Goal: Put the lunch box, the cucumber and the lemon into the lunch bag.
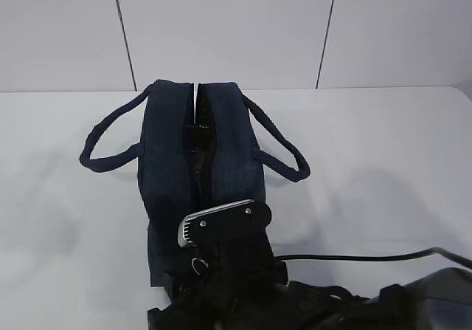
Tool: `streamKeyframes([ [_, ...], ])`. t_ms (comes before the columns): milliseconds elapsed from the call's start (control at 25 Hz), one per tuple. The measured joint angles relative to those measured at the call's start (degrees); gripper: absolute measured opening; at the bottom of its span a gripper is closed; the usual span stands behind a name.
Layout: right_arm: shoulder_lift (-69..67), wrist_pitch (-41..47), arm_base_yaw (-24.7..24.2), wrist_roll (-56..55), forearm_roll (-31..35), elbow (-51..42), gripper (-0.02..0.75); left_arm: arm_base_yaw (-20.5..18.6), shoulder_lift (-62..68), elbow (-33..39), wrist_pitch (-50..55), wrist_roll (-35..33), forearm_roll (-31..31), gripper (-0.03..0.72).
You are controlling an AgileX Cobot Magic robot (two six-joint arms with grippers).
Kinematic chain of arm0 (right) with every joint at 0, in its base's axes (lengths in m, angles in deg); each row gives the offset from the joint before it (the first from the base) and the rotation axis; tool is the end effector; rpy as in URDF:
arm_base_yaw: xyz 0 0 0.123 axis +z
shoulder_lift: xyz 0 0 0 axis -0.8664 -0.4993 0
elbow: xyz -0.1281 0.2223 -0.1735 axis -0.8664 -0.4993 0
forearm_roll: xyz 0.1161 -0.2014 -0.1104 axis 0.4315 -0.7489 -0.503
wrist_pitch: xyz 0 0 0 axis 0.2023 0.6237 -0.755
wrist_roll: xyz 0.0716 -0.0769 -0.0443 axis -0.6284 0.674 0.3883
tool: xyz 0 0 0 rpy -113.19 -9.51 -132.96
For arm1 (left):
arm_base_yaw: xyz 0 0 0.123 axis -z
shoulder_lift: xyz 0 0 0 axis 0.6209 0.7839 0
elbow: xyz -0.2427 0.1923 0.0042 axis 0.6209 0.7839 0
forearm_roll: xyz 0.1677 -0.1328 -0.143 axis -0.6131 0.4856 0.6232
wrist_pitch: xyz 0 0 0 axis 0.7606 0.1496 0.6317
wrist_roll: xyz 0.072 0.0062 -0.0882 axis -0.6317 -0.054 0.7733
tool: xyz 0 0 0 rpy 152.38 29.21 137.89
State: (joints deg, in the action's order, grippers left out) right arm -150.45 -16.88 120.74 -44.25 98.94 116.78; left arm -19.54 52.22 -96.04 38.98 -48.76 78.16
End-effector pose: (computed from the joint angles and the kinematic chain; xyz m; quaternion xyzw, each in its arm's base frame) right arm 0.2046 0.2913 0.1117 -0.1471 0.8810 0.2123 0.3964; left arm 0.0916 -0.0782 0.3204 0.1597 0.9436 -0.2343 0.1709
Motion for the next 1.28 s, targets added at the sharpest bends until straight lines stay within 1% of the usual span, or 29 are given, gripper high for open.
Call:
streamKeyframes([
  [480, 0.0, 0.0, 0.0, 0.0, 0.1, 0.0, 0.428, 0.0, 0.0, 0.0, 0.0, 0.0, -0.3, 0.238],
  [760, 0.0, -0.8, 0.0, 0.0, 0.1, 0.0, 0.428, 0.0, 0.0, 0.0, 0.0, 0.0, -5.9, 0.239],
  [1040, 0.0, 0.5, 0.0, 0.3, 0.1, 0.1, 0.428, 0.0, 0.0, 0.0, 0.0, 0.0, -6.6, 0.238],
  [1280, 0.0, 3.2, 0.0, 6.1, 0.2, 0.1, 0.428, 0.0, 0.0, 0.0, -0.6, 0.0, -6.6, 0.238],
])
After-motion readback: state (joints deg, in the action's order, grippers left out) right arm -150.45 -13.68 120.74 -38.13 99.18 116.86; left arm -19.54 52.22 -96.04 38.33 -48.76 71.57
